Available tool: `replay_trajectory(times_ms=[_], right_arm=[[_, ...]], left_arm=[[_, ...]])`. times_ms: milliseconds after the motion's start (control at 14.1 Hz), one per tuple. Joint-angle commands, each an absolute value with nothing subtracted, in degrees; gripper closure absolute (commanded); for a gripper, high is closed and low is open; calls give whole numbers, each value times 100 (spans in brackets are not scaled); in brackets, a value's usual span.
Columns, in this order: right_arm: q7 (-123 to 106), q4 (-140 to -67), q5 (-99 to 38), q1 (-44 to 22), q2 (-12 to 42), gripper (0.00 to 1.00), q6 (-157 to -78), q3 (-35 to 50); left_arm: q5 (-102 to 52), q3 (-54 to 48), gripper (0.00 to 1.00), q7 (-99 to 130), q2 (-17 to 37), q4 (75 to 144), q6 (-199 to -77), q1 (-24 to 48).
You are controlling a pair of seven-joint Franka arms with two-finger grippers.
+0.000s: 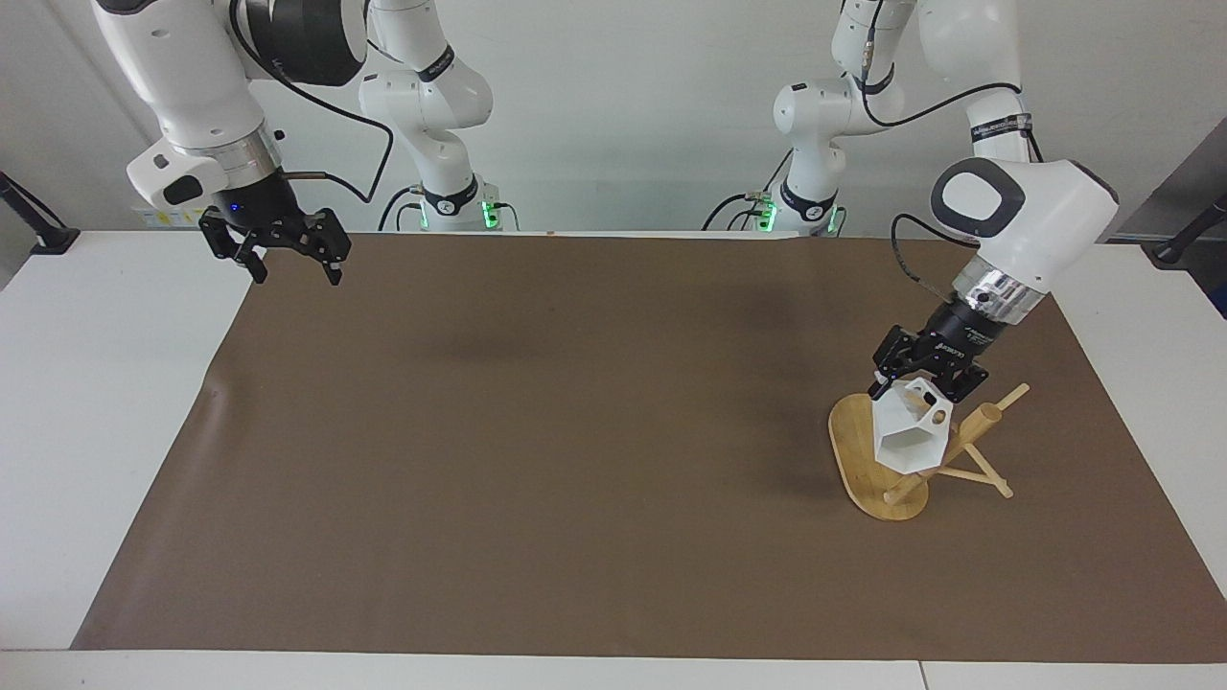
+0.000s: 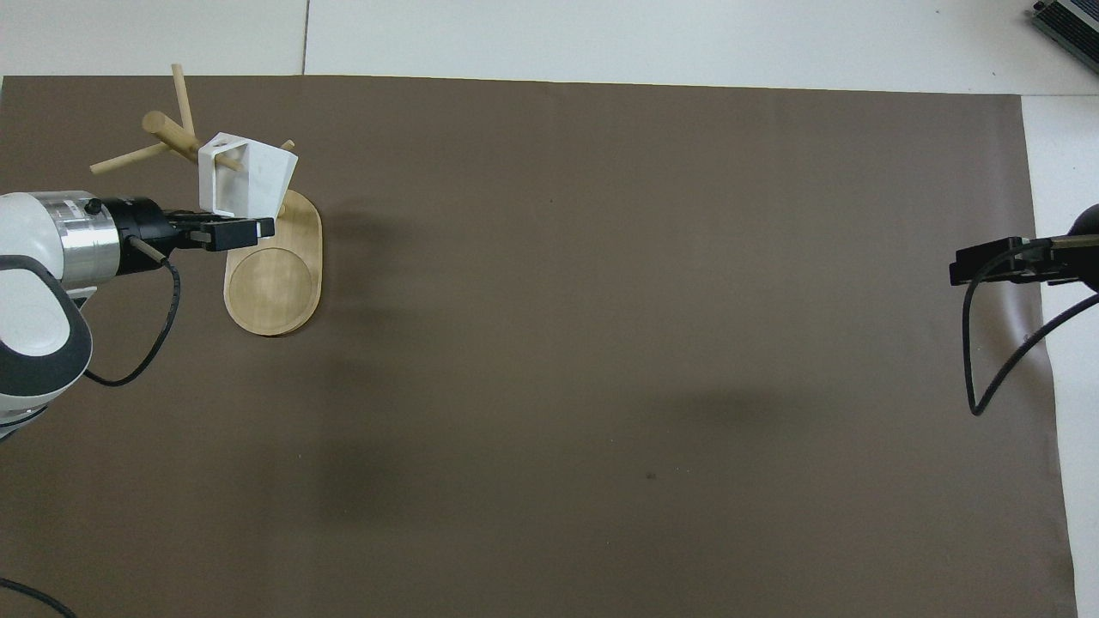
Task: Hang cup on rack
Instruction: 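Lower the cup onto the rack peg with the left gripper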
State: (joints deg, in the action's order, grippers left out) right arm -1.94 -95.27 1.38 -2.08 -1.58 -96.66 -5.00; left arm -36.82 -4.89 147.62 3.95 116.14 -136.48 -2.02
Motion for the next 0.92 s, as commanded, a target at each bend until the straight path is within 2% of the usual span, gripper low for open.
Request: replay_trajectory(times_ms=[0, 355, 852], right_arm=[[-176, -9536, 185, -220, -167, 0, -9589, -483], [-176, -9536, 176, -220, -167, 0, -9589, -483], [-123, -9536, 176, -202, -167, 0, -9615, -483]], left_arm=[[-3683, -527, 0, 14669, 343, 11689, -13711, -264], [-3683, -519, 0, 14529, 246, 11654, -13554, -281], [-3490, -484, 0, 13607, -500, 11698, -12649, -404]])
